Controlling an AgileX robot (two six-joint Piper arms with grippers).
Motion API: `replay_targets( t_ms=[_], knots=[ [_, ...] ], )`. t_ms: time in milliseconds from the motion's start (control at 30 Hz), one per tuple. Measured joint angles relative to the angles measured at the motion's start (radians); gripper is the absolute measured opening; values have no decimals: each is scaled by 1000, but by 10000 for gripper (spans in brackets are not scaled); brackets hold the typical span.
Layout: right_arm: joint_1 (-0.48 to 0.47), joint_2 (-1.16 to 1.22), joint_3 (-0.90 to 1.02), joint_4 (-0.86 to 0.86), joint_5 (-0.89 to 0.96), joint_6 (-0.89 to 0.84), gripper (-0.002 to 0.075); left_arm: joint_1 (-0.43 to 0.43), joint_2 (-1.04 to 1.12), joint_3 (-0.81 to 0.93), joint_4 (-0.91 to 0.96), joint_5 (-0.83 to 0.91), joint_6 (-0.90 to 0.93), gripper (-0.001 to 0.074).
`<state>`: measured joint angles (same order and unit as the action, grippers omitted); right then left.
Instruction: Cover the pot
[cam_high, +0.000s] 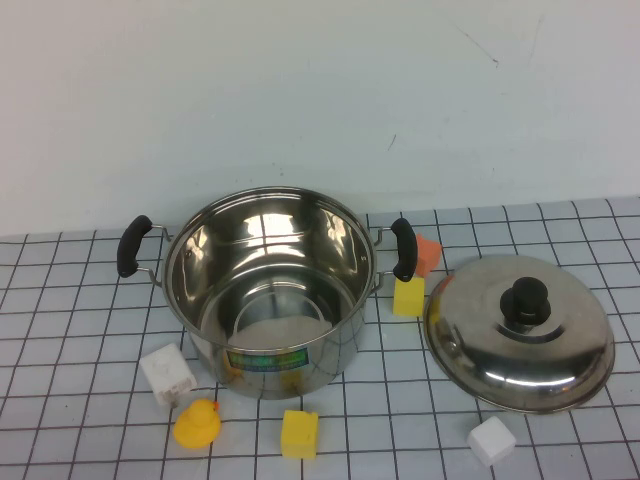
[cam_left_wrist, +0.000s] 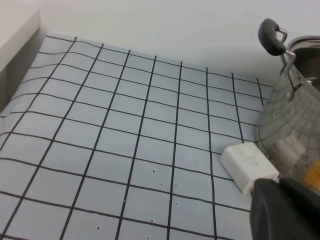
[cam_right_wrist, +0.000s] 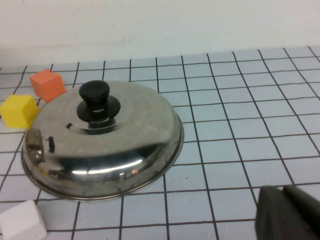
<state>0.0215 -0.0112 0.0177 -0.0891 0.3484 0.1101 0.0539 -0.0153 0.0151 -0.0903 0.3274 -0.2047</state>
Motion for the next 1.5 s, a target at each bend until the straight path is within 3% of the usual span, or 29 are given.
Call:
replay_targets(
  t_ms=[933,1033,1300,1500],
  knots=[
    [0,0,0,29,0,11,-2,0,0,0,-2,0,2,-3],
    [0,0,0,134,-4,22,-2,0,0,0,-2,0,2,-3],
    [0,0,8,779,-2,71,-2,0,0,0,-2,0,2,-3],
    [0,0,8,800,-32,-42,-2,0,0,0,-2,0,2,-3]
  ],
)
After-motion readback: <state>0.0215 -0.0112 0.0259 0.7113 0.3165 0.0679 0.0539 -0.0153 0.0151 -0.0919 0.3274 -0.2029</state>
